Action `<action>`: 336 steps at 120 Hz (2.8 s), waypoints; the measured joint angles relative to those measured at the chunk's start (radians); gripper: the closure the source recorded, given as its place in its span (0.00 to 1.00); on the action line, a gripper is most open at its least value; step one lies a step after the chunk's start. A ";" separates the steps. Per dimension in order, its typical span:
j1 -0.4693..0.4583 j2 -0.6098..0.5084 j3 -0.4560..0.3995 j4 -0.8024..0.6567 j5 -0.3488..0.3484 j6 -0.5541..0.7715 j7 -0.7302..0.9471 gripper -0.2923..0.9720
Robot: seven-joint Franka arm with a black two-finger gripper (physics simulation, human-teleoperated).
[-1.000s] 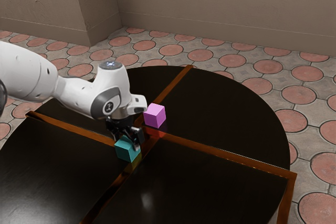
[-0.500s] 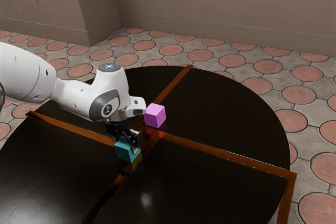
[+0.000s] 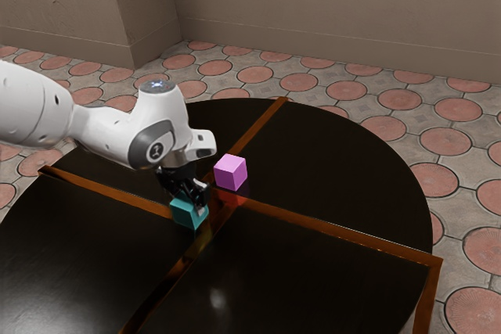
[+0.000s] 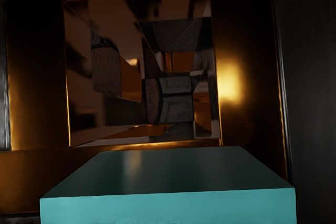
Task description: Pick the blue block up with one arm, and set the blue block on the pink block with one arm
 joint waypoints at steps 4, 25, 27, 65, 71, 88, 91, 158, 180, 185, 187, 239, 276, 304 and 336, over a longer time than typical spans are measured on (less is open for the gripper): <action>0.000 -0.014 0.000 0.003 0.001 -0.010 -0.001 0.47; 0.000 -0.039 0.000 0.159 0.004 -0.111 -0.005 0.48; 0.001 -0.034 0.001 0.182 0.004 -0.123 -0.005 0.48; 0.002 0.110 0.001 0.466 -0.001 -0.306 -0.007 0.49; 0.002 0.126 0.001 0.490 -0.001 -0.321 -0.007 0.49; 0.006 0.229 0.005 0.610 -0.001 -0.372 -0.006 0.49; 0.008 0.254 0.004 0.643 -0.001 -0.384 -0.006 0.49; 0.038 0.446 0.006 0.932 -0.038 -0.527 0.022 0.49; 0.052 0.496 0.001 1.019 -0.040 -0.568 0.036 0.49; 0.052 0.501 0.000 1.027 -0.040 -0.574 0.038 0.49; 0.052 0.504 0.000 1.032 -0.040 -0.576 0.039 0.49; 0.052 0.573 -0.014 1.122 -0.041 -0.598 0.065 0.49; 0.052 0.581 -0.016 1.134 -0.041 -0.600 0.075 0.49; 0.052 0.580 -0.022 1.134 -0.041 -0.600 0.080 0.49; 0.052 0.576 -0.032 1.134 -0.045 -0.600 0.085 0.34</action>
